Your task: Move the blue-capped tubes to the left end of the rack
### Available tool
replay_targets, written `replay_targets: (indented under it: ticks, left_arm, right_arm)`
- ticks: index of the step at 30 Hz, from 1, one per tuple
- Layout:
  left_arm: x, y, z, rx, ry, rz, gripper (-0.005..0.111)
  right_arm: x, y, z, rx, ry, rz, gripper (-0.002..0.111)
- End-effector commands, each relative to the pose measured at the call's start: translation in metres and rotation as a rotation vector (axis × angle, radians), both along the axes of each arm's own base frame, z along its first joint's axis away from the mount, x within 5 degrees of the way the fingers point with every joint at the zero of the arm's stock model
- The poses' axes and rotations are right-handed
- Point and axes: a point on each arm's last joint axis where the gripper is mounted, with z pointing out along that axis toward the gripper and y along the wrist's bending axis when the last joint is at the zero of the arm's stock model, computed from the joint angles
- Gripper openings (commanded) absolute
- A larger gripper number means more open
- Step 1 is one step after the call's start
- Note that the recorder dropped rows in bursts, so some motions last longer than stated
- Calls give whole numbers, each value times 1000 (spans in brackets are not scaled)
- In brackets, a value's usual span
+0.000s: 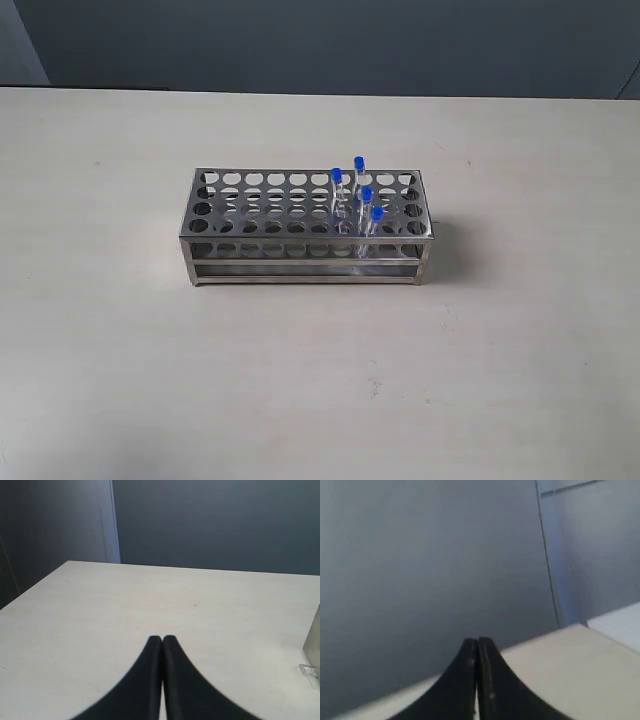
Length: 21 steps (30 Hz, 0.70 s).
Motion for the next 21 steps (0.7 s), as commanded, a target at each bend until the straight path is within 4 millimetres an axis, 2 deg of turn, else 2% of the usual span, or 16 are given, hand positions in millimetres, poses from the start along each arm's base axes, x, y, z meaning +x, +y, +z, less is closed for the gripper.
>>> replay_targets:
  ticks: [1, 2, 4, 7, 10, 13, 14, 17, 19, 21]
  left_arm:
    - [0, -1, -1, -5, -5, -8, 0]
    - [0, -1, -1, -5, -5, -8, 0]
    - [0, -1, -1, -5, -5, -8, 0]
    - [0, -1, -1, -5, -5, -8, 0]
    - [0, -1, -1, -5, -5, -8, 0]
    - [0, -1, -1, -5, -5, -8, 0]
    - [0, -1, -1, -5, -5, -8, 0]
    - [0, -1, -1, -5, -5, -8, 0]
    - [0, -1, -1, -5, -5, -8, 0]
    - [0, -1, -1, -5, -5, -8, 0]
  right_arm:
    - [-16, -12, 30, 248, -463, -59, 0]
    - [-19, -15, 32, 340, -527, -48, 0]
    - [-17, -15, 29, 467, -529, -7, 0]
    - [-8, -8, 17, 639, -387, 86, 0]
    - [-7, -7, 16, 651, -382, 102, 0]
    - [-14, -5, 35, 466, -510, 111, 0]
    - [-14, -4, 46, 409, -512, 109, 0]
    - [-7, 0, 94, 148, -427, 64, -1]
    - [9, -2, 140, -4, -405, 28, -1]
    - [36, -4, 190, -149, -386, 18, -1]
